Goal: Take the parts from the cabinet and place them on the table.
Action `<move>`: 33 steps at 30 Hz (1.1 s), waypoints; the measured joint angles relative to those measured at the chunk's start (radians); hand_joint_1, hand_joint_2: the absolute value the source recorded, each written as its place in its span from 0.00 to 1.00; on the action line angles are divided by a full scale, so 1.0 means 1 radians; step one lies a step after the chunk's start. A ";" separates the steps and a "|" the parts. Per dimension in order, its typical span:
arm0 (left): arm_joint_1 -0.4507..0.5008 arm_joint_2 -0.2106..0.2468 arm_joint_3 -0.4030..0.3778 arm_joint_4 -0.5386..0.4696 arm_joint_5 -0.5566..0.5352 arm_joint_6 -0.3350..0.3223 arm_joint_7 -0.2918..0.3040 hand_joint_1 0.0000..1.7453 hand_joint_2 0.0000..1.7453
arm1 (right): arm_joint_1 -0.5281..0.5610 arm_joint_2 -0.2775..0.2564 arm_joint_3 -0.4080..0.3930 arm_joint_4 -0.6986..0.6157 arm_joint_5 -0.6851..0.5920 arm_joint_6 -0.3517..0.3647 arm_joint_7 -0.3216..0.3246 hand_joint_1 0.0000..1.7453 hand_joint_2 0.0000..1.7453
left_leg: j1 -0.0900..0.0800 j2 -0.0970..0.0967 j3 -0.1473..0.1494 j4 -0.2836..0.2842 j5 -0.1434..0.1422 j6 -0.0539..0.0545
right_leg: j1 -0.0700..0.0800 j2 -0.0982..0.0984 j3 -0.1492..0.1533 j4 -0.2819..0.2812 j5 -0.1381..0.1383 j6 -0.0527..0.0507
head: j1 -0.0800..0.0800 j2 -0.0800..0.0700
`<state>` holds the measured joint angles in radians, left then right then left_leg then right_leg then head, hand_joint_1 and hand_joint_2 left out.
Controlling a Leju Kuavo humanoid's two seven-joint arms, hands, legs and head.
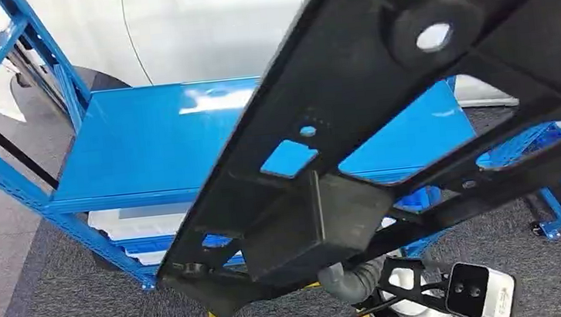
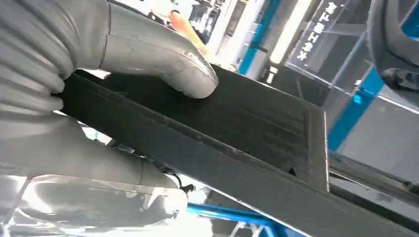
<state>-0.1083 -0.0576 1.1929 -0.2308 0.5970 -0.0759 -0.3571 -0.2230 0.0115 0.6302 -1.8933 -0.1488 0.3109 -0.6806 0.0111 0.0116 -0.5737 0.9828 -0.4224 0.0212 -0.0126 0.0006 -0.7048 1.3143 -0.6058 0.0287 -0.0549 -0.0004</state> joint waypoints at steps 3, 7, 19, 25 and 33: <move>0.004 0.000 0.000 0.000 0.000 0.000 0.011 0.00 1.00 | 0.023 -0.006 -0.007 0.000 0.006 0.021 0.000 1.00 1.00 | 0.002 0.000 -0.038 0.017 0.016 -0.009 | -0.006 0.000 0.124 -0.147 0.091 0.003 | 0.000 0.000; 0.006 0.000 0.000 0.000 0.000 0.001 0.020 0.00 1.00 | 0.048 -0.007 -0.030 -0.004 0.008 0.050 0.000 1.00 1.00 | -0.001 -0.002 -0.058 0.032 0.037 -0.033 | 0.002 0.006 0.216 -0.307 0.075 -0.019 | 0.000 0.000; 0.012 0.001 0.000 0.000 0.000 0.019 0.023 0.00 1.00 | 0.070 0.003 -0.093 -0.004 0.014 0.151 0.000 1.00 1.00 | 0.002 -0.005 0.033 0.141 -0.066 -0.038 | 0.017 0.001 0.079 -0.296 0.191 -0.059 | 0.000 0.000; 0.004 0.011 0.000 -0.001 0.000 0.006 0.008 0.00 1.00 | 0.080 0.008 -0.127 -0.015 0.025 0.158 0.000 1.00 1.00 | -0.003 0.001 0.102 -0.012 -0.074 -0.009 | 0.012 -0.003 0.067 -0.293 0.221 -0.022 | 0.000 0.000; 0.002 0.016 -0.001 -0.001 0.000 -0.004 -0.002 0.00 1.00 | 0.104 0.009 -0.176 -0.041 0.024 0.176 0.000 1.00 1.00 | -0.006 0.006 -0.021 0.011 0.007 -0.002 | -0.004 -0.001 0.080 -0.069 0.099 0.001 | 0.000 0.000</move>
<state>-0.1065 -0.0416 1.1921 -0.2319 0.5970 -0.0797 -0.3586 -0.1187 0.0202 0.4544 -1.9344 -0.1251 0.4871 -0.6809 0.0053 0.0172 -0.5951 0.9935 -0.4158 0.0189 -0.0161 -0.0001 -0.6246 1.2448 -0.5064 0.0294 -0.0553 -0.0004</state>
